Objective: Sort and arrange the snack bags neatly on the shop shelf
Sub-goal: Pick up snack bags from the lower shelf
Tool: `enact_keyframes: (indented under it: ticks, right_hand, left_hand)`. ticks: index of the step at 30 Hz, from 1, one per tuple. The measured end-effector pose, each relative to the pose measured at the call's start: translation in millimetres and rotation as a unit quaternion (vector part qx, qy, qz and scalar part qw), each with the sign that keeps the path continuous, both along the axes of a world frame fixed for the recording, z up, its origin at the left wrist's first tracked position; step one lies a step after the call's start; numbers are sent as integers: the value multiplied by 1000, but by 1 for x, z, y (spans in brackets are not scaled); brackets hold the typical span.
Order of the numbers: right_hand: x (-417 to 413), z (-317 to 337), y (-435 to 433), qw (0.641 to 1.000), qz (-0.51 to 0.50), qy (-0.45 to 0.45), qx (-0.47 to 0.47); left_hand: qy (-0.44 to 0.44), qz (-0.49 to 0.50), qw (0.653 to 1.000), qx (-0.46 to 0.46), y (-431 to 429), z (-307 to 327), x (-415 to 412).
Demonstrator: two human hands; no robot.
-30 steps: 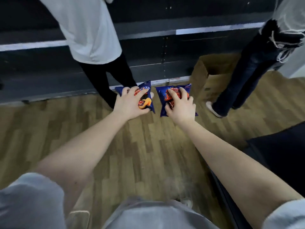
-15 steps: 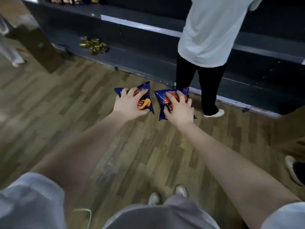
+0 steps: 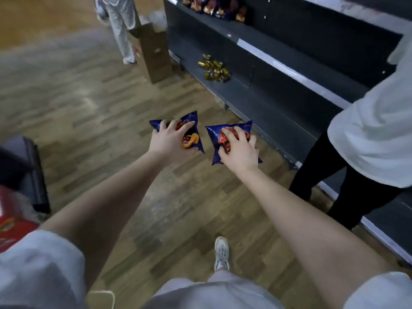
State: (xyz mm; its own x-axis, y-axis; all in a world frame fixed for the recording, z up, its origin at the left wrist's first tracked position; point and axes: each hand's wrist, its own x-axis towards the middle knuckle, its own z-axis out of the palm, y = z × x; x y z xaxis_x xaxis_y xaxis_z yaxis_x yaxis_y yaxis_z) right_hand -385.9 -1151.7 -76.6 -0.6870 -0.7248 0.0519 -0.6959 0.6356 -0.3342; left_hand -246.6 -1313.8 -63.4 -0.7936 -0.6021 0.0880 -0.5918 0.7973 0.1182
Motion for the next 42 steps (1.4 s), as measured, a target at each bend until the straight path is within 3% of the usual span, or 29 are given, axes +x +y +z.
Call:
enact_keyframes:
  ticks: [7,19,28,33,42]
  right_hand:
    - [-83,14,-68,998,62,5,-10]
    - [-127,-7,-186,987,159,-9,-2]
    - [-167,1,-303,988,156,9,3]
    - [-207,20,-391,993,105,49,-8]
    - [-244,16,-492,996,82,29,-6]
  left_hand:
    - [-5,55,998,-22,-33,10,-48]
    - [-16,154,988,20,-122,-4,-71]
    - [-15,136,991,12,-252,-6,-114]
    - [-15,94,995,-15,-351,13,-155]
    - [-6,61,998,-17,-471,15,-217]
